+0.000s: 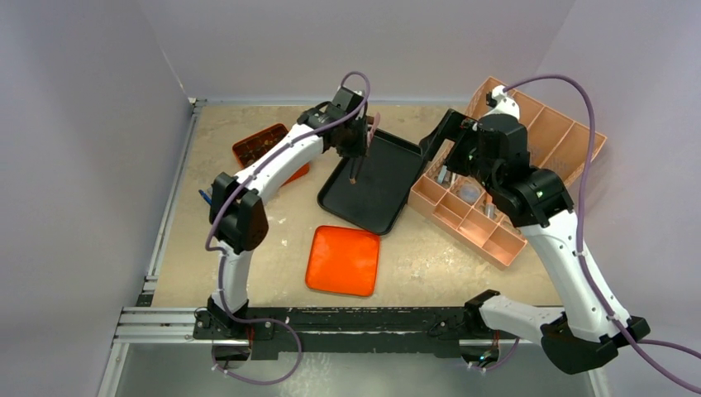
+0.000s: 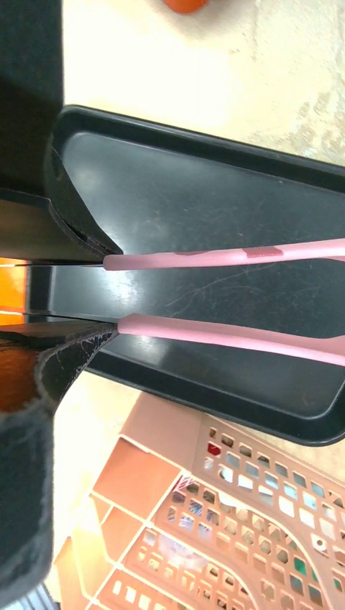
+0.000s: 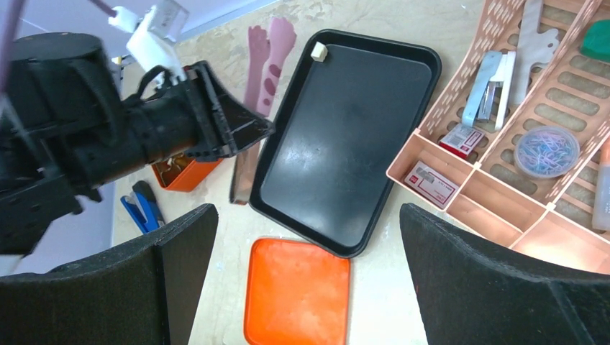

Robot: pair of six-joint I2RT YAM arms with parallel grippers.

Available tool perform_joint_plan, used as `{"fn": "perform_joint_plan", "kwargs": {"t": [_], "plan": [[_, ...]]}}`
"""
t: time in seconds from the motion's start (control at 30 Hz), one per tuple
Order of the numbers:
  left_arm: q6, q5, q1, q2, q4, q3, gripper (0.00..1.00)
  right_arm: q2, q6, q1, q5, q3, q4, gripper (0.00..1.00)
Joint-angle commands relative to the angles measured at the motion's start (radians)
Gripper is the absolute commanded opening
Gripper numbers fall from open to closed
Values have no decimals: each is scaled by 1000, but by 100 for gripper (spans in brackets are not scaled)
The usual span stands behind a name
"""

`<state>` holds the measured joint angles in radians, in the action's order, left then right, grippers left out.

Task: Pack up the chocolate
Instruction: Pick up the fake chocolate from the plate, then place the fake chocolate in the packing box.

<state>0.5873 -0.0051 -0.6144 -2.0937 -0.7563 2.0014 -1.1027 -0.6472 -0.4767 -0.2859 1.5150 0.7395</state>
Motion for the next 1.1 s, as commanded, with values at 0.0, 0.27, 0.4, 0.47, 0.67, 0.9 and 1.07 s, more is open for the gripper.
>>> {"fn": "perform_joint_plan", "kwargs": {"t": [0.0, 0.27, 0.4, 0.47, 0.67, 0.9, 1.07], "plan": [[64, -30, 21, 136, -73, -35, 25, 24, -5, 2, 3, -3, -51, 99], [128, -41, 103, 239, -208, -70, 24, 12, -1, 2, 22, -10, -74, 99], [136, -57, 142, 270, -284, -90, 23, 0, 9, 2, 23, 2, -74, 99], [132, -53, 162, 284, -328, -103, 23, -3, 9, 2, 18, 3, -72, 99], [136, 38, 267, 332, -396, -194, 24, -8, 4, 2, 26, -1, -75, 99], [109, 159, 329, 312, -430, -228, 24, -28, 4, 2, 45, 2, -71, 99], [98, 152, 336, 291, -421, -242, 25, -32, 7, 3, 46, -3, -80, 99]]}}
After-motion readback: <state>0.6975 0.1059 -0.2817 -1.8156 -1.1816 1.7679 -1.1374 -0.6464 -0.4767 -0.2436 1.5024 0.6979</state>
